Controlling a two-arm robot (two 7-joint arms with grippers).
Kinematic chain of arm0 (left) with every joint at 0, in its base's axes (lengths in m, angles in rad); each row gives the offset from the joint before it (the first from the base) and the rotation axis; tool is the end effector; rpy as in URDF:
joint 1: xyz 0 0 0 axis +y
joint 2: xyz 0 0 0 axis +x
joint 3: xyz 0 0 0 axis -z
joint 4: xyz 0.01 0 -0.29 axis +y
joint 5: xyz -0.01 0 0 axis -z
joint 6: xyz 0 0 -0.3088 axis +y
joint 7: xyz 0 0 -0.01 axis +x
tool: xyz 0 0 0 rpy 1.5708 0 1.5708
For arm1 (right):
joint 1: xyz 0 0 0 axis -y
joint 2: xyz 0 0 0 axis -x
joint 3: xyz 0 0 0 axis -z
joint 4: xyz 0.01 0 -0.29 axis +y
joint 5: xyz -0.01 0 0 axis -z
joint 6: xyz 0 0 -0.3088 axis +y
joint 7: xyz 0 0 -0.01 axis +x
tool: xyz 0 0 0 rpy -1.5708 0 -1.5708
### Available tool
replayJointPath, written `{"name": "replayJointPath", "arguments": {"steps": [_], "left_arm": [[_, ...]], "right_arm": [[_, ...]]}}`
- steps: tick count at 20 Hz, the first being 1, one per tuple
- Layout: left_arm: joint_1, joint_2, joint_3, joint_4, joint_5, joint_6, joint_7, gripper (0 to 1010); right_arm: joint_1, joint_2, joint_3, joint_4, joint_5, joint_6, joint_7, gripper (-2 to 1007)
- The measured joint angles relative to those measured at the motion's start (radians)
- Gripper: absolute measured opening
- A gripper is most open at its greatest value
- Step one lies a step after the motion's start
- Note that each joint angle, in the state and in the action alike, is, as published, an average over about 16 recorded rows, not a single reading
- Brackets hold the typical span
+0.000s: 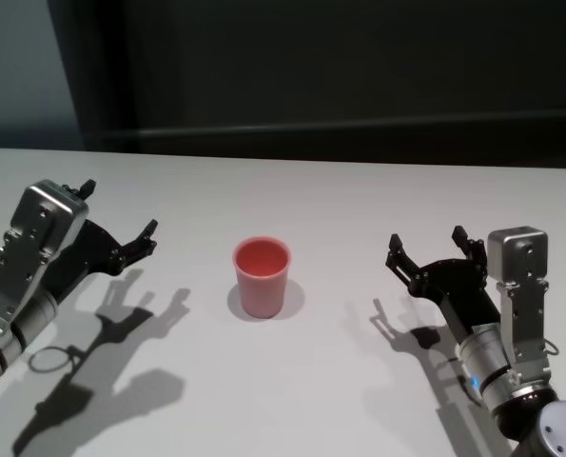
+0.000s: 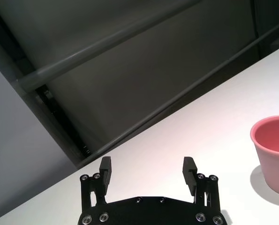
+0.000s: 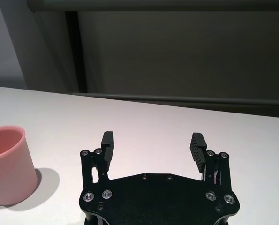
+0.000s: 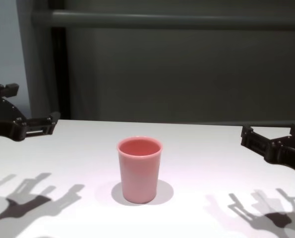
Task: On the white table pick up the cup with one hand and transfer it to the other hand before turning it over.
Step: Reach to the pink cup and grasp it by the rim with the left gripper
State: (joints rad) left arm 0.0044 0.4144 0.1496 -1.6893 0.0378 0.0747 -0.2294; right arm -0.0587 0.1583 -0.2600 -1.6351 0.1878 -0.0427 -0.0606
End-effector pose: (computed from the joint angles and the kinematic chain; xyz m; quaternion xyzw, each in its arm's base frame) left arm 0.3230 0.0612 -0.2618 0.1702 -0.1422 0.5442 0.8091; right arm 0.3002 0.0394 -0.3070 0.0183 0.0178 -0.6311 0.7753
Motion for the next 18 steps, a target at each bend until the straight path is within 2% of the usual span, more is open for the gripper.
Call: {"name": "replayJointPath", "arguments": {"steps": [5, 10, 18], "left_arm": [[-0.028, 0.068, 0.025, -0.041, 0.031, 0.033, -0.094, 1001], [-0.068, 0.13, 0.062, -0.071, 0.054, 0.052, -0.184, 1001], [-0.166, 0.218, 0.15, -0.097, 0.089, 0.066, -0.322, 1001]], "right_arm": [[0.0, 0.0, 0.0, 0.0, 0.0, 0.0, 0.0, 1000], [0.0, 0.0, 0.0, 0.0, 0.0, 0.0, 0.0, 1000], [0.0, 0.0, 0.0, 0.0, 0.0, 0.0, 0.0, 1000]]}}
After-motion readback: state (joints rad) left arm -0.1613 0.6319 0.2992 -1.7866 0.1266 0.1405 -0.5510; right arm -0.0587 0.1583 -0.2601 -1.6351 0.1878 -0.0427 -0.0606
